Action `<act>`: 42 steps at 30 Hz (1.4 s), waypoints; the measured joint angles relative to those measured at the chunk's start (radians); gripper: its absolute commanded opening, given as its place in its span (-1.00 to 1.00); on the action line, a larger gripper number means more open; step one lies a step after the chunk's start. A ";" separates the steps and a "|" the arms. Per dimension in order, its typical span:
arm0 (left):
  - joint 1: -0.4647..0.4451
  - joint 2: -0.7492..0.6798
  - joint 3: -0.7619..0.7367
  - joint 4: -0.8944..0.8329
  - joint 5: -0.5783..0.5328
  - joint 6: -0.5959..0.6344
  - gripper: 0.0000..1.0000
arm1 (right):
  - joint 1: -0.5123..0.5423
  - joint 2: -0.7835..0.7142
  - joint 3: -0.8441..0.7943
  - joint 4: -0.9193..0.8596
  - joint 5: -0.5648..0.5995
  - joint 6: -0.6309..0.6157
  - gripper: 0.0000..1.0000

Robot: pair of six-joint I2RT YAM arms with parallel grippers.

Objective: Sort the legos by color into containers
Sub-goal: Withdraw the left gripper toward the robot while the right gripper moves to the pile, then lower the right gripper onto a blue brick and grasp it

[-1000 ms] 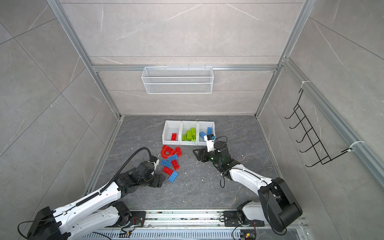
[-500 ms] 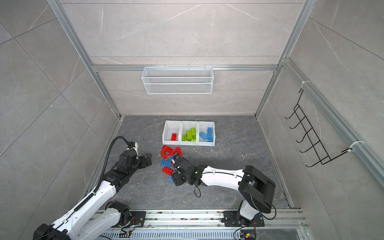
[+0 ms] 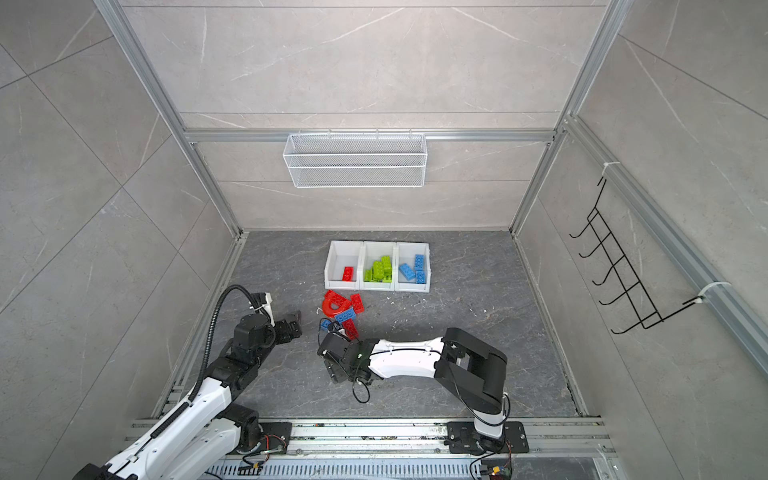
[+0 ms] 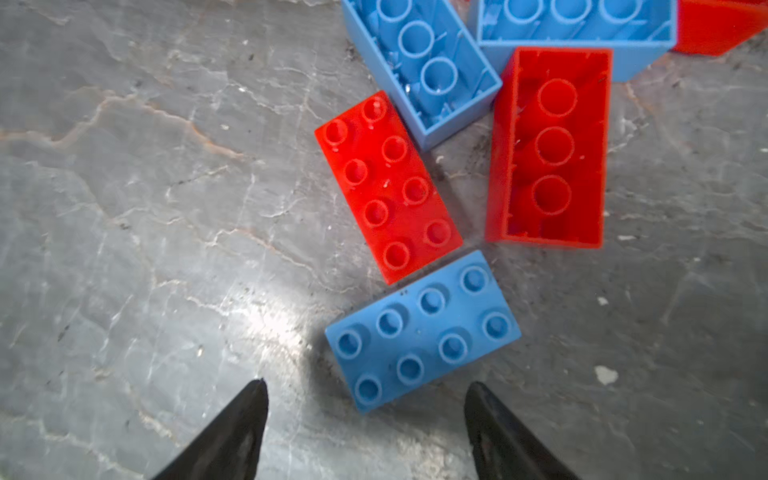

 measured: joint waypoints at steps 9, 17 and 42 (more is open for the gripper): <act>0.000 -0.056 -0.001 0.001 -0.018 0.000 0.99 | 0.004 0.078 0.071 -0.063 0.077 0.044 0.60; 0.000 -0.050 -0.001 0.001 -0.018 0.000 1.00 | 0.001 0.037 -0.013 -0.037 0.127 0.089 0.62; 0.000 -0.042 -0.001 0.000 -0.021 0.000 0.99 | -0.019 0.009 0.029 -0.069 0.053 0.031 0.63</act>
